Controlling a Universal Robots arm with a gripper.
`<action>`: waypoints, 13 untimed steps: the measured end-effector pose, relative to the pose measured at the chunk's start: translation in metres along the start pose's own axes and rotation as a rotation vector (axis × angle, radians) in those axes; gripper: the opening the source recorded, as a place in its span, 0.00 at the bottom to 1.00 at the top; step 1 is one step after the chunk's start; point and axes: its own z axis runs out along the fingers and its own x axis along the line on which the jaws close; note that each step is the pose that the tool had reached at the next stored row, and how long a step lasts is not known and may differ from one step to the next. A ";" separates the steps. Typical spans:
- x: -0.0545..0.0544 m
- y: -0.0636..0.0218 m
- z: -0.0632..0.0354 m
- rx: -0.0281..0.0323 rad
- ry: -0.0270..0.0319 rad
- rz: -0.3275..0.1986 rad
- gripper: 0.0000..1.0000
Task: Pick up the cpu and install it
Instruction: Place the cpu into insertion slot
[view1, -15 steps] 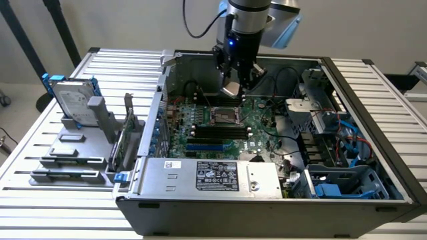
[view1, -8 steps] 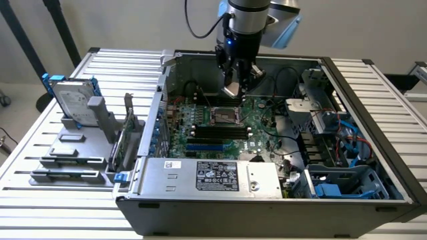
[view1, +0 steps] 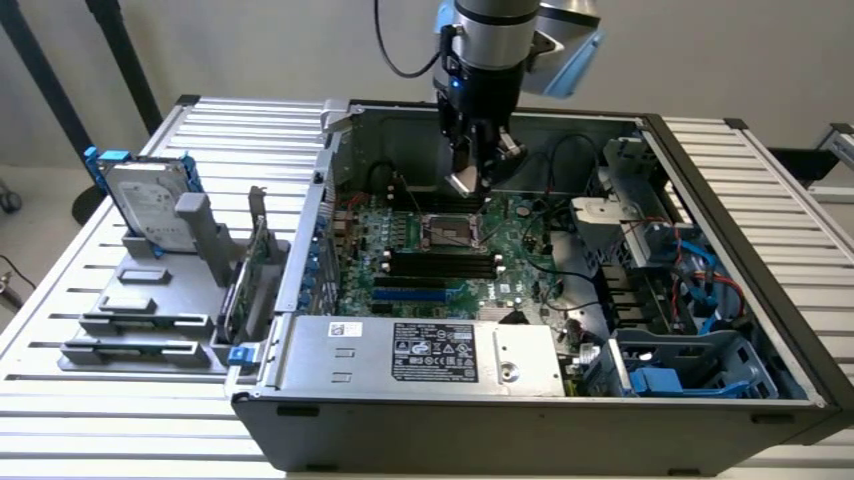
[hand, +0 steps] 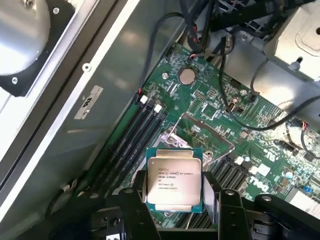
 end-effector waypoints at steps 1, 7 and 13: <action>0.000 0.0000 0.0003 -0.0016 -0.0017 0.020 0.54; 0.000 -0.0002 0.0019 -0.0057 -0.0083 0.119 0.54; 0.000 -0.0004 0.0040 0.0004 -0.0091 0.206 0.54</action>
